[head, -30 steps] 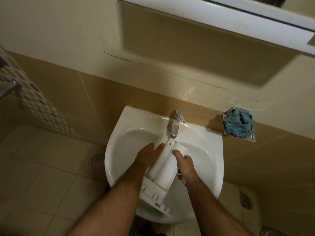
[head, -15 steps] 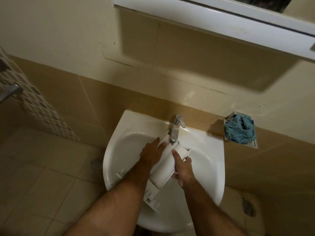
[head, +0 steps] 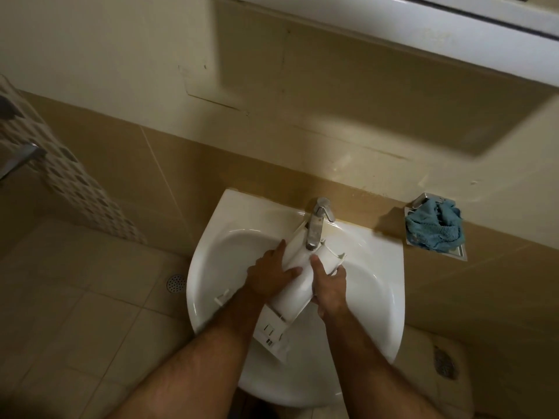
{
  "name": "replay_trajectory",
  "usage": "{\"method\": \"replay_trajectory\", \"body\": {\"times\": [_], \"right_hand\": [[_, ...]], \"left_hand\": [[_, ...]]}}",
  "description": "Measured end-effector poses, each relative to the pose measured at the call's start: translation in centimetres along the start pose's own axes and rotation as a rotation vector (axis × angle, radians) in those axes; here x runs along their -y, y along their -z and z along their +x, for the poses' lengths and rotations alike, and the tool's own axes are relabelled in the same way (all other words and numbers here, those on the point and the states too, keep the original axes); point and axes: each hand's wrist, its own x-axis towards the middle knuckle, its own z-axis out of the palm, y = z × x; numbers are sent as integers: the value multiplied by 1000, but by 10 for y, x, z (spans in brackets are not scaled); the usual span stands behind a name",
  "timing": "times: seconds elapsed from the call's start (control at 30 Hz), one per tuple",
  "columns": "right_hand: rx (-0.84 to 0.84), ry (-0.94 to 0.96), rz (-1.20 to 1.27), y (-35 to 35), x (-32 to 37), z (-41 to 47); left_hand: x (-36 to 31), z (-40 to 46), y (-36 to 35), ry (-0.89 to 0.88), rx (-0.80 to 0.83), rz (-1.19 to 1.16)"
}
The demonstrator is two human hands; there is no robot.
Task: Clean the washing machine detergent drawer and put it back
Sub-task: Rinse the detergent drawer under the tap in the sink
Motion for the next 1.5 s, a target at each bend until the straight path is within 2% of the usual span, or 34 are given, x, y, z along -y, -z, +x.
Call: {"method": "replay_trajectory", "body": {"times": [0.2,0.37,0.5,0.6,0.83,1.13,1.27,1.4,1.5], "right_hand": [[19,-47,-26,6,3,-1],[89,-215,-46,8,3,-13],[6,-242,-25,3,-4,-22],[-66,-254,18,3,-8,-27],[-179,-223,159,12,-16,-31],[-264,-181,249,-16,-8,-20],[-272,-138,310,-13,-5,-12],[-283,-91,334,0,1,-2],[-294,-88,358,10,1,1]], "left_hand": [[14,-6,18,-38,190,-132],[26,-15,25,-40,225,-180],[30,-18,36,-44,276,-175],[25,-20,42,-79,221,-194],[-1,-7,36,-167,121,36],[-3,3,21,-166,-186,282],[-12,5,22,-193,-123,339],[-18,4,28,-172,-125,602],[-15,4,33,-133,-80,613]]}}
